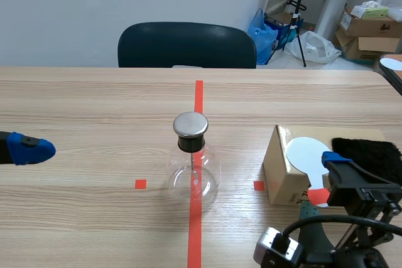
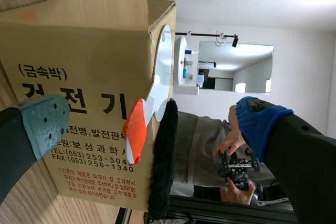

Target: Do the electroscope experiment

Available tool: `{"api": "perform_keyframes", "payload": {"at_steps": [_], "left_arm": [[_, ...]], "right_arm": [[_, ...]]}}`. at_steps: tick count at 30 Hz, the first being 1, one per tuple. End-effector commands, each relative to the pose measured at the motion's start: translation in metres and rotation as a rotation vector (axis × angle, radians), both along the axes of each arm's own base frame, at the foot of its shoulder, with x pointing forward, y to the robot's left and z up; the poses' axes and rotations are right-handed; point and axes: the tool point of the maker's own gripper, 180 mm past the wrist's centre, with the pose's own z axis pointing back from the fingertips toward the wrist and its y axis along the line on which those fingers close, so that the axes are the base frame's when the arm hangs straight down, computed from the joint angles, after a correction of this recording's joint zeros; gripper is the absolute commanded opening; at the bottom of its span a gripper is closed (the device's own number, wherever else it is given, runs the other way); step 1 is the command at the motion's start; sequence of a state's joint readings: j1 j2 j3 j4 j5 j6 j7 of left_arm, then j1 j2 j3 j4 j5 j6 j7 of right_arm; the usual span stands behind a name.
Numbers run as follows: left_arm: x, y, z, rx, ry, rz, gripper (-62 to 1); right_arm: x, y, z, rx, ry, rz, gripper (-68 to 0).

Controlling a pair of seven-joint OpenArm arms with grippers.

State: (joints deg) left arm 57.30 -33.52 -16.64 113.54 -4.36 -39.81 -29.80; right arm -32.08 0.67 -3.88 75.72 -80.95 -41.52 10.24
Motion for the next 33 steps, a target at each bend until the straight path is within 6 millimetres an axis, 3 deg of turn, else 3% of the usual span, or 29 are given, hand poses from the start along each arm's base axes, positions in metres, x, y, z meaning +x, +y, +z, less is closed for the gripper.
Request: {"api": "perform_keyframes", "payload": {"at_steps": [1,33], "left_arm": [[0.0002,-0.0019,0.0053,-0.026,-0.007,0.000,1.4],[0.0002,-0.0018,0.0045,-0.023,-0.005,0.001,1.4]], "right_arm": [[0.0054,-0.0031,0.0158,-0.010,-0.078,0.002,0.4],[0.0055,-0.0055,0.0158,-0.012,-0.078,-0.010,0.4]]}}
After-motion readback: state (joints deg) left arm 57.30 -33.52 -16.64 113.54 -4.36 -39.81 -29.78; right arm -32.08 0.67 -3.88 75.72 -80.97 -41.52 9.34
